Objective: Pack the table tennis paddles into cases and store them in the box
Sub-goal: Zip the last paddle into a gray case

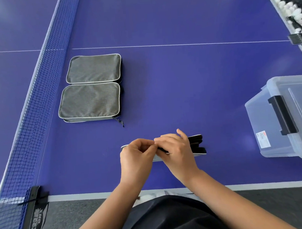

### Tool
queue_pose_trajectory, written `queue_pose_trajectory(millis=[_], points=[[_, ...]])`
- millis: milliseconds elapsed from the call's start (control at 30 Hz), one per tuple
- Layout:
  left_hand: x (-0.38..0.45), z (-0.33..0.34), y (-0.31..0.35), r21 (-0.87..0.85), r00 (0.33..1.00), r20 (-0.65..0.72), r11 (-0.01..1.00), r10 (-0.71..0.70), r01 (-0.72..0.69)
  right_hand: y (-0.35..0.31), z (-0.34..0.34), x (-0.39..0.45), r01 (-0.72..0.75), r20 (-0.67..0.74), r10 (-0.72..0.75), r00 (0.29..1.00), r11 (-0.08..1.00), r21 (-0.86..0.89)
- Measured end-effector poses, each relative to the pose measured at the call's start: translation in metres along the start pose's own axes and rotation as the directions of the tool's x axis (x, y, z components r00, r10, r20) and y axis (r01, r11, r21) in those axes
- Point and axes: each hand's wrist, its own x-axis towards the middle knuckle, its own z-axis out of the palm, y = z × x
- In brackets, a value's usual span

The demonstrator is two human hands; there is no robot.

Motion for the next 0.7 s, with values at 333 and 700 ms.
queue_pose_trajectory(millis=[333, 700], points=[[0.032, -0.013, -0.044, 0.547, 0.887, 0.273, 0.699, 0.372, -0.461, -0.008, -0.001, 0.002, -0.070, -0.237, 0.068, 0.969, 0.998, 0.000], [0.039, 0.002, -0.022, 0.665, 0.861, 0.349, 0.550, 0.369, -0.505, 0.039, -0.053, -0.020, -0.493, -0.189, 0.574, 0.797, 0.799, 0.344]])
